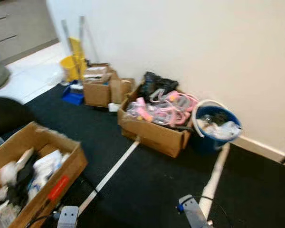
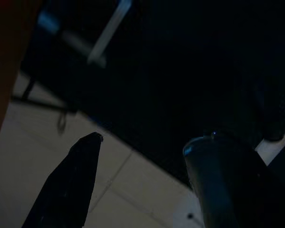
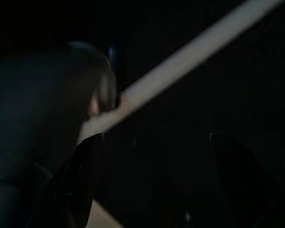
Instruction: Picking trash to rubbish bin
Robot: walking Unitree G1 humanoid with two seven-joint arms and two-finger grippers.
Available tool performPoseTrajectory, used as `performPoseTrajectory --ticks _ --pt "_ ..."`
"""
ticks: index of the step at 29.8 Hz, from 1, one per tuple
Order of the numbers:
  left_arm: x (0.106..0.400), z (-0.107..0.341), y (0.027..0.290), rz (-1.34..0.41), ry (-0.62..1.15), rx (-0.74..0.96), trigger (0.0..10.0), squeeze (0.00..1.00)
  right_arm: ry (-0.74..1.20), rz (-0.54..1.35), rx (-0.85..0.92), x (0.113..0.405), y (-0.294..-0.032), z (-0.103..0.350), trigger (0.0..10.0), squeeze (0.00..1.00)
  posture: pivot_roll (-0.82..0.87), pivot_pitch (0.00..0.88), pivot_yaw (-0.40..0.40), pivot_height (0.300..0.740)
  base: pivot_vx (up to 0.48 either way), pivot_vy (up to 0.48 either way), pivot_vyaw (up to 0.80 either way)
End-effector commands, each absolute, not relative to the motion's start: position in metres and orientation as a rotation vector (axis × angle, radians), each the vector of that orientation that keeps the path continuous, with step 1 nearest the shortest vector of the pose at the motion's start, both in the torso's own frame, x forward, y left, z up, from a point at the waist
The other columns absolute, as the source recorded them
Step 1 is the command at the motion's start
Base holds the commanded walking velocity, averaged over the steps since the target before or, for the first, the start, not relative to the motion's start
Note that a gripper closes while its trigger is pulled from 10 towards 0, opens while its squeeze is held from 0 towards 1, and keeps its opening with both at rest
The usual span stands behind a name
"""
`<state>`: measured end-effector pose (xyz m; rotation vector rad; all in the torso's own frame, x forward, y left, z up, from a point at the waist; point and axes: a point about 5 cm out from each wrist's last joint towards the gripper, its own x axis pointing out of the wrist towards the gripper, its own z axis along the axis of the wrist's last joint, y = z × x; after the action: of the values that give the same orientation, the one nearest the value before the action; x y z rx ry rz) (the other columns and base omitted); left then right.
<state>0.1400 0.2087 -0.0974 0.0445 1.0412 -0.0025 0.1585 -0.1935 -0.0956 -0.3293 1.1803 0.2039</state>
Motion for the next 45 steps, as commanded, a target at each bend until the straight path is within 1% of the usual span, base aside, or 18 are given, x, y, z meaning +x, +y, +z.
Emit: performPoseTrajectory --ticks 1,15,20,24,29,33,35,38,45 --pt "0.126 -0.102 0.211 -0.002 1.091 0.05 10.0 0.0 1.188 0.231 -0.333 0.157 -0.187 -0.097 10.0 0.0 -0.03 0.032 0.075 0.74 0.0 0.0 -0.8" --pt "0.116 -0.107 0.202 -0.025 1.125 0.05 10.0 0.0 1.209 0.236 -0.361 0.15 -0.197 -0.098 10.0 0.0 -0.04 0.033 0.068 0.74 0.0 0.0 -0.8" --pt "0.116 -0.107 0.2 -0.032 1.123 0.051 10.0 0.0 1.212 0.248 -0.379 0.15 -0.199 -0.098 10.0 0.0 -0.05 0.032 0.053 0.74 0.0 0.0 -0.8" --pt "0.117 -0.107 0.196 -0.044 1.122 0.053 10.0 0.0 1.207 0.254 -0.394 0.152 -0.201 -0.097 10.0 0.0 -0.06 0.036 0.058 0.74 0.0 0.0 -0.8" --pt "0.117 -0.108 0.194 -0.079 1.131 0.067 10.0 0.0 1.189 0.234 -0.374 0.156 -0.2 -0.096 10.0 0.0 -0.1 0.05 0.094 0.74 0.0 0.0 -0.8" --pt "0.119 -0.107 0.194 -0.096 1.13 0.082 10.0 0.0 1.2 0.201 -0.33 0.15 -0.199 -0.098 10.0 0.0 -0.12 0.054 0.11 0.74 0.0 0.0 -0.8" --pt "0.119 -0.107 0.195 -0.098 1.129 0.084 10.0 0.0 1.206 0.199 -0.329 0.148 -0.199 -0.099 10.0 0.0 -0.12 0.054 0.11 0.74 0.0 0.0 -0.8" --pt "0.125 -0.105 0.194 -0.107 1.117 0.092 10.0 0.0 1.236 0.202 -0.34 0.136 -0.201 -0.103 10.0 0.0 -0.12 0.055 0.117 0.74 0.0 0.0 -0.8" --pt "0.13 -0.104 0.194 -0.126 1.109 0.104 10.0 0.0 1.253 0.197 -0.342 0.128 -0.203 -0.105 10.0 0.0 -0.14 0.056 0.128 0.74 0.0 0.0 -0.8"
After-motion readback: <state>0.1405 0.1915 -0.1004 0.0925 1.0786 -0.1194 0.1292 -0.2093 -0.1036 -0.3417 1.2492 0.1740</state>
